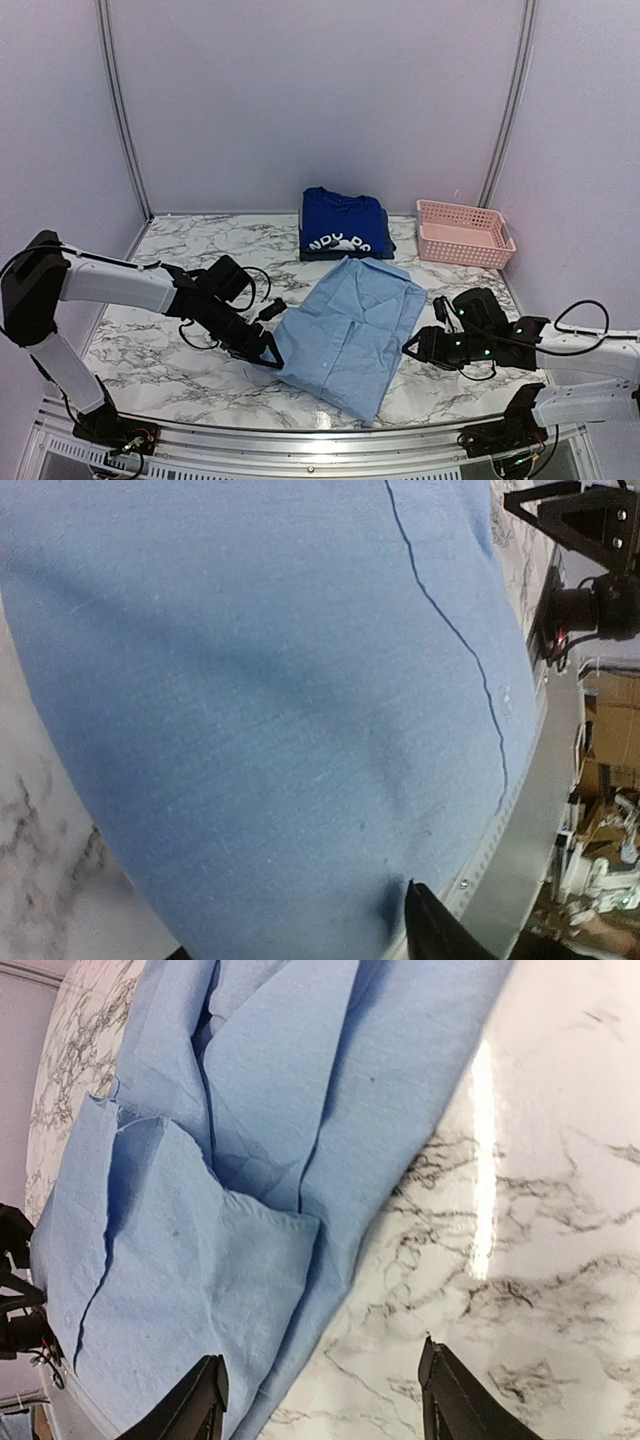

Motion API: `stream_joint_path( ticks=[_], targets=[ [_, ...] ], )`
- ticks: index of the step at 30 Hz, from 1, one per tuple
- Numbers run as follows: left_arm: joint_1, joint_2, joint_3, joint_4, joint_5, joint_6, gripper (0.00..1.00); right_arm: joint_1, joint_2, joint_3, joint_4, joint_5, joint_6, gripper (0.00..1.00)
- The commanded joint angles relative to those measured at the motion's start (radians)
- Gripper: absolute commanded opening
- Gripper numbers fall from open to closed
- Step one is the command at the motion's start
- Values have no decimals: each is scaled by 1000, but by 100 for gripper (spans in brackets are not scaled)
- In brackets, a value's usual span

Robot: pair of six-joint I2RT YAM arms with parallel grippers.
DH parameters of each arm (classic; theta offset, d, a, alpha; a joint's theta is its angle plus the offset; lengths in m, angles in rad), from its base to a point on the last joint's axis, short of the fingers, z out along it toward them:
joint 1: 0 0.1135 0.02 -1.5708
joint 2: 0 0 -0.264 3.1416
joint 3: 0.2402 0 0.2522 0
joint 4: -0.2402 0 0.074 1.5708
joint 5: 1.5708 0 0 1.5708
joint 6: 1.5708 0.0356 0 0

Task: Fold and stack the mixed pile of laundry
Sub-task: Move the 2/3-rectangle-folded shirt to the center of the board.

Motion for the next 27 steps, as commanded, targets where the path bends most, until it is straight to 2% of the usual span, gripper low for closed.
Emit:
stream_joint_path(
  ticks=[1, 4, 6, 9, 12, 17, 23, 27],
  targets=[
    [-30, -137, -30, -32, 0, -49, 61, -3, -109, -32, -135, -10, 35, 61],
    [-7, -177, -8, -50, -56, -51, 71, -2, -134, -33, -72, -70, 35, 61],
    [48, -155, 18, -60, -79, -64, 72, -2, -114, -20, -26, -81, 43, 60],
    [141, -90, 64, -59, -148, -89, 71, -2, -1, 15, 37, -82, 35, 60],
    [184, 13, 165, -58, -189, -57, 72, -2, 148, 78, 27, -52, 31, 61],
    [183, 222, 387, -51, -152, -16, 70, -3, 288, 146, 0, 15, 63, 62],
    [169, 441, 579, -55, -160, 0, 64, -4, 257, 128, -29, 53, 98, 62],
    [134, 510, 624, -55, -156, 12, 60, -9, 221, 91, -13, 71, 115, 63]
  ],
)
